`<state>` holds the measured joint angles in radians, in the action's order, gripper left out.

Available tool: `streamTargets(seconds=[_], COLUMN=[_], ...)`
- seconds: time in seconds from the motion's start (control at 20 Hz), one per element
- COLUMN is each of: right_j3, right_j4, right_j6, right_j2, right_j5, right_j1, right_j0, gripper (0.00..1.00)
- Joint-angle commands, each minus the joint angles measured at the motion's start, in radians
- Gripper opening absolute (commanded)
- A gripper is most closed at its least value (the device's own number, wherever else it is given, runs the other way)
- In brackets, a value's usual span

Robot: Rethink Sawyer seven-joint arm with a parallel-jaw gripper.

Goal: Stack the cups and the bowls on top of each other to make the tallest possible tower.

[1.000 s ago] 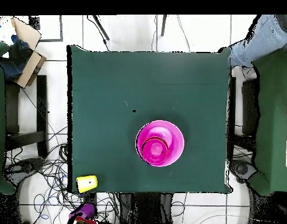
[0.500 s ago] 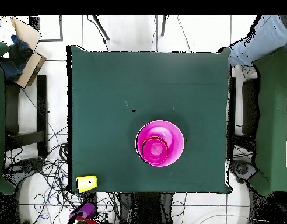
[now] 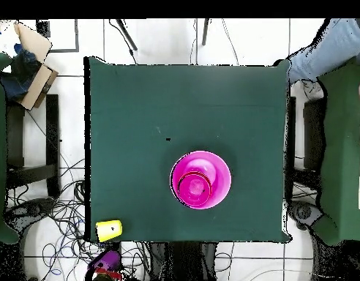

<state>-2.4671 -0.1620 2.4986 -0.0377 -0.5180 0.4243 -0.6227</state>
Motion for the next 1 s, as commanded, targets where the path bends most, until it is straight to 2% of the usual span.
streamTargets(seconds=[0.05, 0.55, 1.0], right_j3=[0.214, 0.251, 0.258], right_j4=[-0.101, -0.158, -0.153], right_j6=[0.093, 0.084, 0.085], right_j2=[0.052, 0.052, 0.045], right_j5=[0.097, 0.145, 0.185], right_j1=[-0.076, -0.068, -0.040], right_j0=[-0.005, -0.029, -0.031], gripper=[0.00, 0.00, 0.00])
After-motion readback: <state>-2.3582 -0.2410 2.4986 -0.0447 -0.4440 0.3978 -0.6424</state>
